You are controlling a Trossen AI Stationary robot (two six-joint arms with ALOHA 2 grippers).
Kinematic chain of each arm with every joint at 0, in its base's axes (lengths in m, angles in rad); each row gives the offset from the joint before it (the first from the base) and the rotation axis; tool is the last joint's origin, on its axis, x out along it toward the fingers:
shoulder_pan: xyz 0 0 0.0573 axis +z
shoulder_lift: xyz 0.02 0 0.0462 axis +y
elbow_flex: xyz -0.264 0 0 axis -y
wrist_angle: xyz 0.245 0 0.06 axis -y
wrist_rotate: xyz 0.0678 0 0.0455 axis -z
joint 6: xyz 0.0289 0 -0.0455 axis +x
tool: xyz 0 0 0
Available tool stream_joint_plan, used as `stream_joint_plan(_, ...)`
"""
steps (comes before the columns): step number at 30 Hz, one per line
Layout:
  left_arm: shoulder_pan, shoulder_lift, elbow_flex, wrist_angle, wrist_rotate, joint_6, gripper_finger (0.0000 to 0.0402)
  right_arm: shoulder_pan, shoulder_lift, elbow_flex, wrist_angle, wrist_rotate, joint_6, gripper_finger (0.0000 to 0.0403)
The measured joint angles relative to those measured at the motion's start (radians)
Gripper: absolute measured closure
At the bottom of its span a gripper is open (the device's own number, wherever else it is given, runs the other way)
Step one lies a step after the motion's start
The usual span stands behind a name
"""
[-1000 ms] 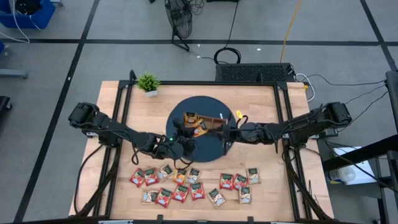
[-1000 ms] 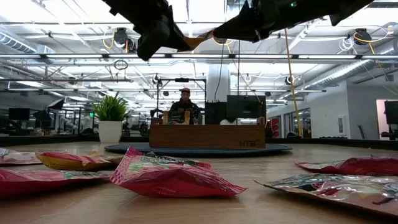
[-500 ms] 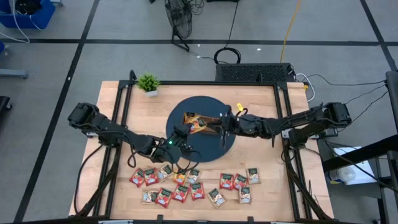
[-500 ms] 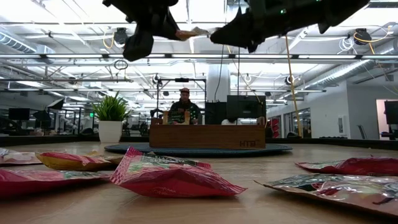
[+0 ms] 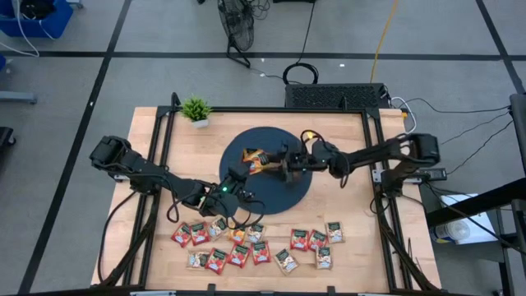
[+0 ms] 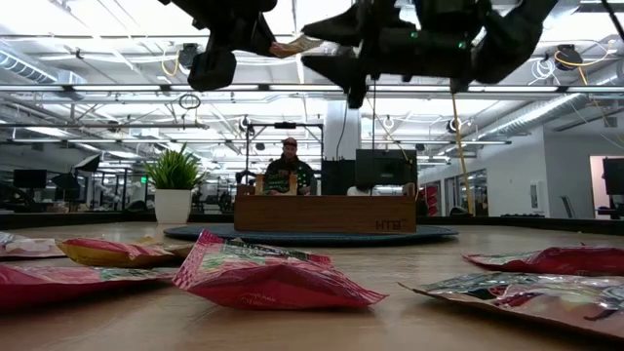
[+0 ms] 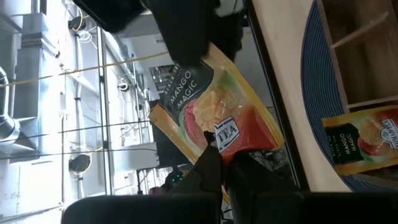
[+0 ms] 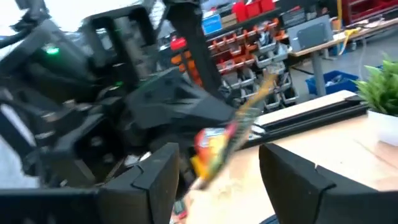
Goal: Pick & Place Tea
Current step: Put the yellow tea bag into the left section of the wooden organizer
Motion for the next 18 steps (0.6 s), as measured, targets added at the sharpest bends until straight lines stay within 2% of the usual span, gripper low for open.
stream_joint_plan(3, 0.0, 0.0, 0.0, 0.0, -0.003, 0.003, 0.0394, -0.006, 0.039, 0.0, 0.063, 0.009, 0.025, 0.0202)
stream_joint_plan(6, 0.0, 0.0, 0.0, 0.0, -0.003, -0.003, 0.0394, -0.006, 0.058, 0.0, 0.114, 0.03, 0.034, 0.0225)
stream_joint_plan(9, 0.0, 0.0, 0.0, -0.001, -0.003, -0.017, 0.0394, 0.008, 0.062, 0.0, 0.153, 0.061, 0.022, 0.0272)
stream_joint_plan(13, 0.004, 0.0, 0.0, 0.0, 0.003, -0.023, 0.0394, 0.034, 0.063, 0.0, 0.174, 0.062, -0.073, 0.0377)
stream_joint_plan(18, 0.014, 0.0, 0.0, -0.002, 0.052, -0.077, 0.0388, 0.047, 0.062, 0.0, 0.161, 0.072, -0.149, 0.0401)
